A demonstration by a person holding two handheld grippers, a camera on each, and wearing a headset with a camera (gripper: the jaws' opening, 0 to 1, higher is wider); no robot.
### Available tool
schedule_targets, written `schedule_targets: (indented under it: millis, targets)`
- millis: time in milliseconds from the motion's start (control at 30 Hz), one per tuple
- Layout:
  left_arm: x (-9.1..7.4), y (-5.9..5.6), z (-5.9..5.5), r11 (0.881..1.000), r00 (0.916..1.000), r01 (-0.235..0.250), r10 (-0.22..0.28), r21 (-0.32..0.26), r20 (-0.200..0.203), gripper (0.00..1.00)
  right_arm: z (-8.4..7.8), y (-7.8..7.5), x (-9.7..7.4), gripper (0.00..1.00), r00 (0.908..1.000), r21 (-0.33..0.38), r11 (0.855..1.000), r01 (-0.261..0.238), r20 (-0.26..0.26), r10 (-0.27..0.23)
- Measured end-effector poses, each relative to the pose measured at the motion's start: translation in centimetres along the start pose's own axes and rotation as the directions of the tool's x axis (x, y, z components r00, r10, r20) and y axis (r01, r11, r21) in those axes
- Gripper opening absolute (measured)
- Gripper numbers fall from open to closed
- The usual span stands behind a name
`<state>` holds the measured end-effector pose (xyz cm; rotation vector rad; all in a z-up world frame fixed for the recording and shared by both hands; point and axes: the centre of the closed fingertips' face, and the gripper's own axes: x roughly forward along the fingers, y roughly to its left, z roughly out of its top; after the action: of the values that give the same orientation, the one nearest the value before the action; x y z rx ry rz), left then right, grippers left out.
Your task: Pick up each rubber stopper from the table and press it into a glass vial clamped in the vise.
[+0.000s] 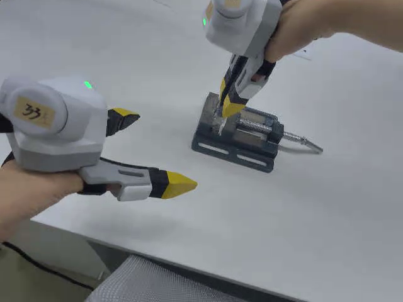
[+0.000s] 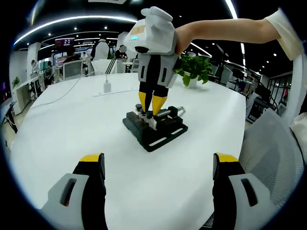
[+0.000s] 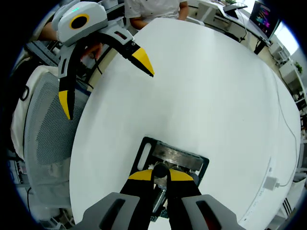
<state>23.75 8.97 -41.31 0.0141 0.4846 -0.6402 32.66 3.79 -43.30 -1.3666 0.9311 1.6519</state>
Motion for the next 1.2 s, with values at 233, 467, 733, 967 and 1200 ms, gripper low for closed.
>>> schedule_targets:
  millis: [233,467,733,967,1200]
  targets:
    - [-0.1,0.3,0.5,1.0,0.9998,-0.008,0.008,-0.011,0.017,0.93,0.0,0.2,-0.2,0.05,0.9998,-0.002,1.0,-0.014,0.011,0.014]
    - [0.6,-0.6,0.5,1.0,0.9996,0.021,-0.021,-0.019,0.017,0.92,0.1,-0.3,-0.1,0.04,0.9991,0.044,0.999,-0.027,0.034,0.026]
    - [1.0,-0.7,1.1,0.999,0.9992,0.031,-0.031,-0.017,0.026,0.92,0.2,-0.4,-0.2,0.03,0.9942,0.14,0.989,-0.051,0.101,0.037]
    - [0.9,-0.1,1.6,1.0,0.9991,0.018,-0.017,-0.025,0.039,0.91,0.4,0.1,-0.3,0.04,0.9936,0.141,0.989,-0.04,0.11,0.024]
    - [0.9,0.1,1.6,0.999,0.9991,0.015,-0.014,-0.035,0.04,0.91,0.2,-0.3,-0.2,0.06,0.9951,0.078,0.997,-0.017,0.099,0.009]
